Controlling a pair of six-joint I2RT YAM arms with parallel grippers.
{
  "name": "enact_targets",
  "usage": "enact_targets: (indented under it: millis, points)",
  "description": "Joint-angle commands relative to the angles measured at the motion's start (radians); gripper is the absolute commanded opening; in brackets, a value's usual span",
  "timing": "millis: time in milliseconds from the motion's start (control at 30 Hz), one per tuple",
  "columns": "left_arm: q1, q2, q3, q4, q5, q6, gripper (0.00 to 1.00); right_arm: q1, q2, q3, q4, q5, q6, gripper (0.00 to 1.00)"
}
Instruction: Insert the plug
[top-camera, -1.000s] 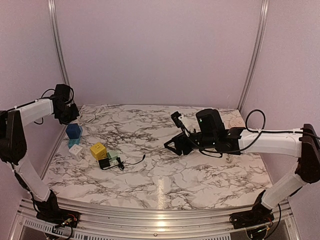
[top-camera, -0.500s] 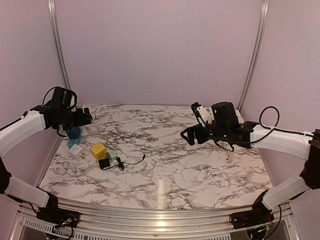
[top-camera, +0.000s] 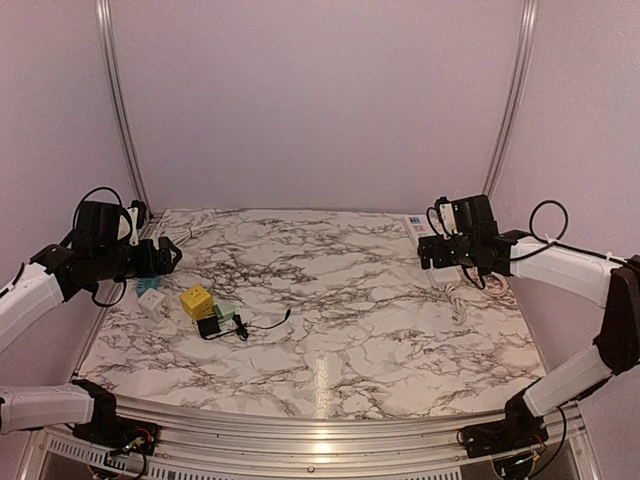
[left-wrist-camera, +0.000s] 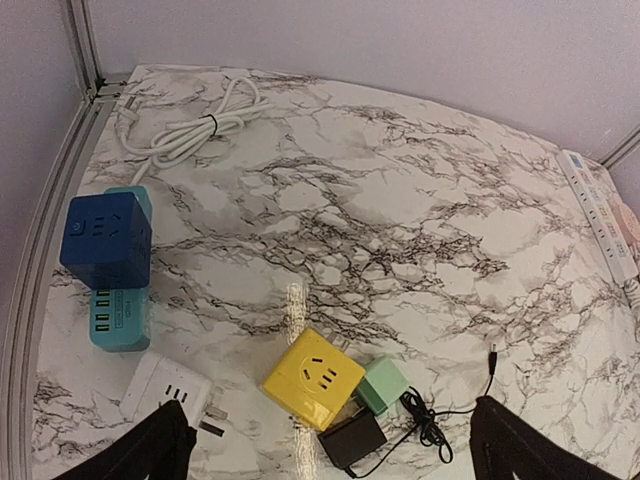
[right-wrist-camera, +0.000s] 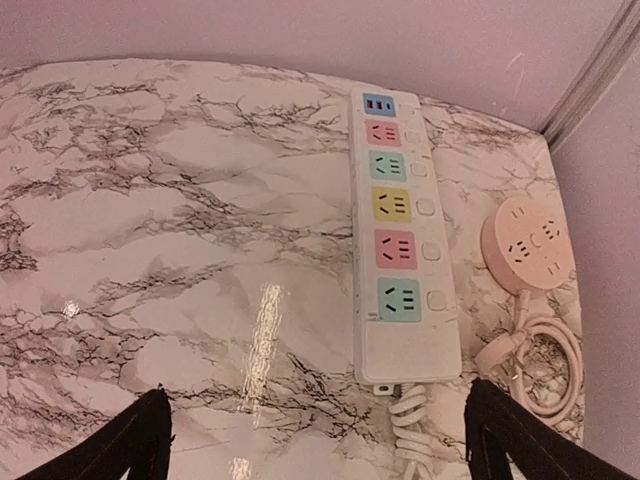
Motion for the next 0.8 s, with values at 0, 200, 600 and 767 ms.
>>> enact_targets:
  millis: [0,200,600,767]
  points:
    - [-0.011,-0.009,-0.071,0.055,0.079,0.026,0.99,-0.107,0.098,0.088,-0.072,-0.125,-0.008,0.96]
    - [-0.01,-0.007,-0.1,0.067,0.108,0.01,0.99,-0.167,0.244,0.166,-0.096,-0.141,-0.039,0.95]
    - [-0.009,0.017,-0.097,0.064,0.14,0.015,0.99,-0.248,0.48,0.292,-0.076,-0.168,-0.051,0.96]
    - [-0.008,0.013,-0.106,0.077,0.152,0.013,0.99,-0.25,0.576,0.356,-0.098,-0.166,-0.06,0.95]
